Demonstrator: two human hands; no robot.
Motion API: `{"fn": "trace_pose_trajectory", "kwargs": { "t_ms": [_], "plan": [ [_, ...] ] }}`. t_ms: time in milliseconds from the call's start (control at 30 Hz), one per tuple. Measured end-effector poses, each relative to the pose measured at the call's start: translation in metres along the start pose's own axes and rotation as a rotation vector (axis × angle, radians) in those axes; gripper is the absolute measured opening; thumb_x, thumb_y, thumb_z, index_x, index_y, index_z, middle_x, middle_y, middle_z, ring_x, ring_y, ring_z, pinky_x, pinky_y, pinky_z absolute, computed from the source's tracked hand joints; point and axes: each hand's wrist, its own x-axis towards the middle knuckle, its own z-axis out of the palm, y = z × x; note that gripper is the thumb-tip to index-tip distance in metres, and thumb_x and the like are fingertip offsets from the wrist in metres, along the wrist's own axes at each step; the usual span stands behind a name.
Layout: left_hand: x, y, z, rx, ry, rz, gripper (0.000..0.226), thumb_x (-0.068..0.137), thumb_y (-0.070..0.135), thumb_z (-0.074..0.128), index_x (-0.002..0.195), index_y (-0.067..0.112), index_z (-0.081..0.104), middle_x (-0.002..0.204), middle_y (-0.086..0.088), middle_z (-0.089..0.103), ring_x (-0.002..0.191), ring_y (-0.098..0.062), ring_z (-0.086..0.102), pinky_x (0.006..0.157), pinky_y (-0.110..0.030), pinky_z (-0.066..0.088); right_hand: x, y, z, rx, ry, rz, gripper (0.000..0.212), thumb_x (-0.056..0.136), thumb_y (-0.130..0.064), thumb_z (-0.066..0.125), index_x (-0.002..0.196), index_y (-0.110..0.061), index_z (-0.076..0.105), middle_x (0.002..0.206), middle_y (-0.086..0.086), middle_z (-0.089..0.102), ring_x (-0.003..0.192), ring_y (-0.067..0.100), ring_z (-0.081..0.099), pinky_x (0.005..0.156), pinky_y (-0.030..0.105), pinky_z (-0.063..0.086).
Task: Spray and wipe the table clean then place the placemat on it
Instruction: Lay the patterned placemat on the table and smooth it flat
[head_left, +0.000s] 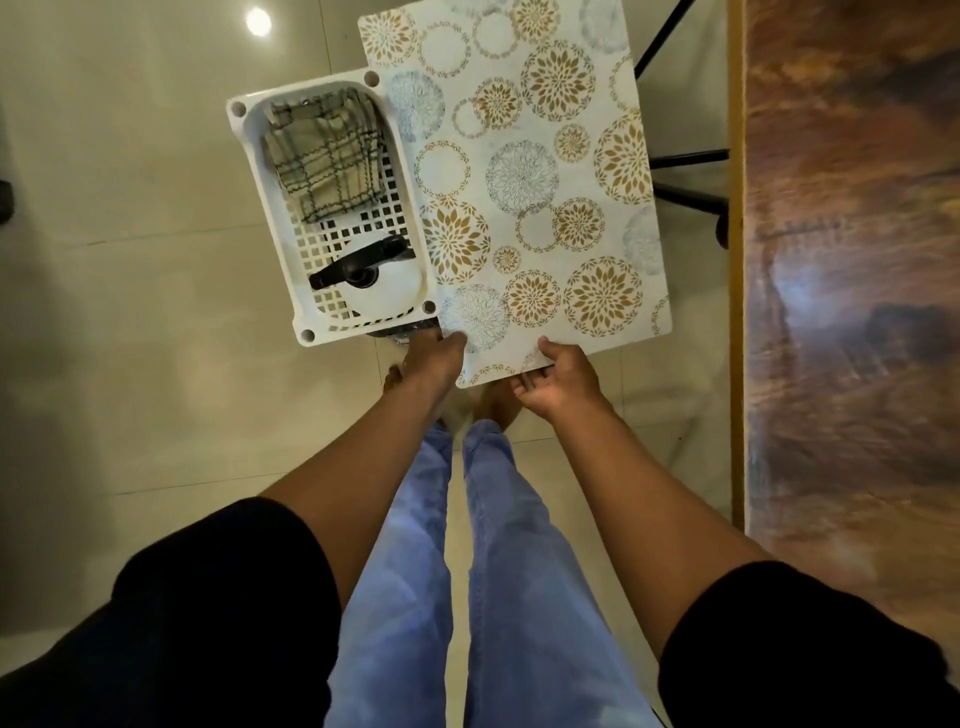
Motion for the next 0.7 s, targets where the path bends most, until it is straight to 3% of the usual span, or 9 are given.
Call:
{"fn": "trace_pose_trajectory", "kwargs": {
  "t_ms": [67,133,267,367,467,567,633,700],
  "plan": [
    [0.018,-0.015,0.002,0.058,0.057,-0.022,0.024,0.066,0.049,0.063,0.078,0.034,0.076,0.092,-0.002,0.081,0.096,-0.035,0.077,0.098,-0.060,0.060,0.003,0.002,-0.003,-0.005,0.016,-0.011,0.037,0.097,-0.005,0.061,0.134,-0.009,0.058,0.114,0.013,0.071,0.092,0.028,0.068,0.098,0.046,0.053],
    [0.032,-0.025,0.003,0.135,0.113,-0.022,0.032,0.060,0.062,0.053,0.075,0.041,0.073,0.094,-0.004,0.081,0.098,-0.037,0.075,0.101,-0.062,0.057,0.003,0.004,-0.006,-0.003,0.031,-0.039,0.040,0.097,-0.002,0.061,0.135,-0.011,0.057,0.117,0.014,0.071,0.094,0.029,0.069,0.081,0.045,0.056],
    [0.014,-0.014,0.009,0.249,0.136,0.029,0.025,0.062,0.069,0.043,0.076,0.073,0.063,0.104,0.008,0.080,0.100,-0.028,0.074,0.100,-0.054,0.057,0.005,0.003,-0.008,0.010,0.069,-0.089,0.046,0.096,0.001,0.060,0.139,-0.015,0.055,0.121,0.014,0.069,0.100,0.031,0.068,0.068,0.045,0.056],
    [0.012,-0.016,0.014,0.293,0.161,0.075,0.031,0.067,0.073,0.042,0.086,0.064,0.066,0.092,0.013,0.078,0.092,-0.027,0.074,0.096,-0.054,0.059,0.004,0.000,-0.010,0.027,0.108,-0.117,0.051,0.096,0.003,0.057,0.142,-0.016,0.051,0.118,0.012,0.068,0.098,0.031,0.068,0.063,0.043,0.055],
    [0.005,-0.016,0.018,0.290,0.165,0.150,0.030,0.075,0.073,0.045,0.091,0.059,0.066,0.090,0.019,0.076,0.090,-0.023,0.074,0.093,-0.052,0.059,0.002,-0.002,-0.012,0.051,0.107,-0.145,0.054,0.096,0.007,0.056,0.144,-0.016,0.047,0.111,0.010,0.067,0.097,0.032,0.067,0.073,0.049,0.057],
    [-0.056,0.022,0.018,0.238,0.145,0.246,0.019,0.100,0.046,0.058,0.112,0.039,0.071,0.100,0.013,0.075,0.094,-0.019,0.071,0.081,-0.025,0.054,-0.002,-0.006,-0.015,0.059,0.071,-0.171,0.056,0.096,0.010,0.055,0.144,-0.018,0.046,0.107,0.010,0.067,0.094,0.032,0.066,0.094,0.057,0.054],
    [-0.077,0.033,0.018,0.188,0.135,0.309,0.024,0.107,0.021,0.060,0.128,0.020,0.071,0.110,0.003,0.074,0.099,-0.017,0.068,0.065,-0.006,0.043,-0.012,-0.008,-0.016,0.087,0.039,-0.178,0.053,0.096,0.011,0.054,0.140,-0.019,0.050,0.110,0.012,0.068,0.095,0.033,0.067,0.096,0.059,0.053],
    [-0.091,0.039,0.018,0.155,0.146,0.359,0.030,0.108,0.012,0.059,0.135,0.015,0.069,0.116,0.001,0.072,0.101,-0.014,0.066,0.063,0.000,0.041,-0.023,-0.008,-0.017,0.114,0.026,-0.183,0.053,0.095,0.012,0.055,0.137,-0.020,0.054,0.119,0.015,0.069,0.101,0.036,0.068,0.091,0.059,0.057]
  ]
}}
